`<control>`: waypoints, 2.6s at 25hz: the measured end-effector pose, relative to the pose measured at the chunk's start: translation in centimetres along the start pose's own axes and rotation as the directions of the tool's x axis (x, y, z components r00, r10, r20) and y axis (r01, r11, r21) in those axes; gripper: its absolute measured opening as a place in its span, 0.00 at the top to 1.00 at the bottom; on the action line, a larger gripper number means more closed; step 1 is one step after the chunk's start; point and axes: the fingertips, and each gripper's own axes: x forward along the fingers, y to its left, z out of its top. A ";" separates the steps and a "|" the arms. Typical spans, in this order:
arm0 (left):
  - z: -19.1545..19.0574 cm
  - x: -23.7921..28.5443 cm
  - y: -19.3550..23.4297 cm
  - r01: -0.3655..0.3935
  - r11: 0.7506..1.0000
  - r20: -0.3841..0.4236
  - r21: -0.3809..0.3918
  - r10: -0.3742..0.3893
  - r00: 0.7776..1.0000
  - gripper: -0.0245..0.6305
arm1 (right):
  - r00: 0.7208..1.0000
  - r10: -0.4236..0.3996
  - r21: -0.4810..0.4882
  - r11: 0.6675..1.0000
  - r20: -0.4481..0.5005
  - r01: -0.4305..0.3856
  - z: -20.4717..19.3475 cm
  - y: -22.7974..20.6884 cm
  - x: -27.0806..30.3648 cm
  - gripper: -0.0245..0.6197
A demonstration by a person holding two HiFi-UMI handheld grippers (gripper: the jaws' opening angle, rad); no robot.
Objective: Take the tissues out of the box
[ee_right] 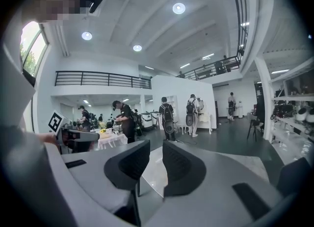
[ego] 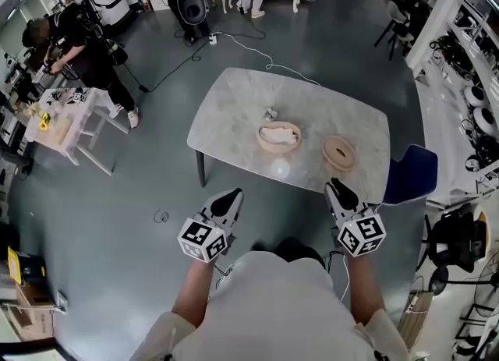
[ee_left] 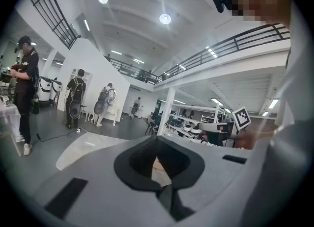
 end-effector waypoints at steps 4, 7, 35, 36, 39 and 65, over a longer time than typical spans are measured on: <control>-0.2 0.3 0.3 0.006 1.000 -0.007 -0.002 -0.006 1.000 0.95 | 1.000 -0.005 0.004 1.000 -0.007 0.005 -0.2 -0.1 0.1 0.81; -0.4 0.5 0.8 0.006 1.000 -0.015 -0.015 -0.006 1.000 0.95 | 1.000 -0.006 0.010 1.000 -0.017 0.007 -0.5 0.0 0.4 0.81; 0.7 14.1 8.5 -0.062 0.997 -0.110 -0.043 0.057 0.992 0.95 | 0.990 0.099 0.058 0.994 -0.096 -0.094 -0.7 -10.6 14.9 0.81; 0.8 14.9 8.7 -0.066 0.997 -0.114 -0.042 0.061 0.992 0.95 | 0.990 0.106 0.059 0.993 -0.097 -0.101 -0.6 -11.3 15.6 0.81; 1.2 17.4 9.5 -0.086 0.995 -0.123 -0.044 0.080 0.989 0.95 | 0.986 0.131 0.075 0.990 -0.108 -0.123 -0.5 -13.5 17.5 0.81; 0.4 27.3 15.5 -0.215 0.970 -0.218 -0.111 0.187 0.958 0.95 | 0.928 0.290 0.132 0.955 -0.235 -0.265 -3.5 -20.4 28.0 0.81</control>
